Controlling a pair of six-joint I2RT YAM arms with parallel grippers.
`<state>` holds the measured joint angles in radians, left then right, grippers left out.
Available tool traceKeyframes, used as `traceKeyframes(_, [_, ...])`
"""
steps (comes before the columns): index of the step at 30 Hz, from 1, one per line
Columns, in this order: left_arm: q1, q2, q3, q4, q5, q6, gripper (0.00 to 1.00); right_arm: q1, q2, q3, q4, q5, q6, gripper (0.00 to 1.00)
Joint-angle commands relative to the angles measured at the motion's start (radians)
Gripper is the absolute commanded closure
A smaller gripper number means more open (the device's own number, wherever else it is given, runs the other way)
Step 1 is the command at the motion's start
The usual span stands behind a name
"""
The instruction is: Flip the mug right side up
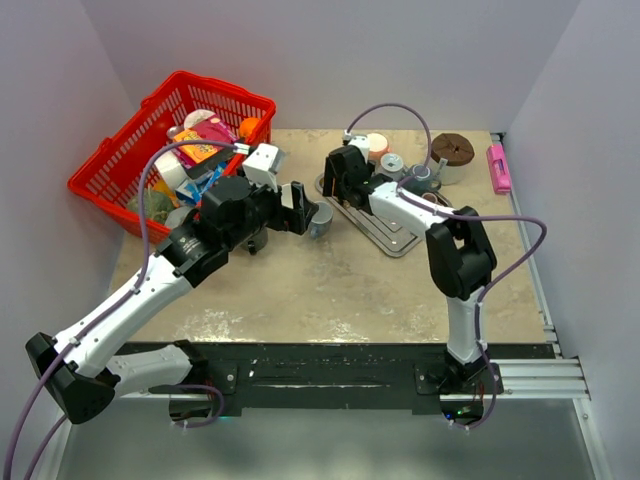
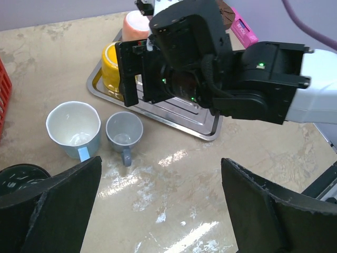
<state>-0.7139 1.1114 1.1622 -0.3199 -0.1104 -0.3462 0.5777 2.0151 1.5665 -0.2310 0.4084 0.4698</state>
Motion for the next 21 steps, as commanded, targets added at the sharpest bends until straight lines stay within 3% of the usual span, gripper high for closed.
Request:
traceKeyframes(1, [0.005, -0.009, -0.010, 0.030, 0.023, 0.029, 0.01, 0.004, 0.019, 0.070, 0.002, 0.084, 0.018, 0.25])
traceKeyframes(21, [0.011, -0.013, -0.062, 0.031, 0.038, -0.005, 0.01, -0.007, 0.218, 0.287, -0.085, 0.150, 0.016, 0.55])
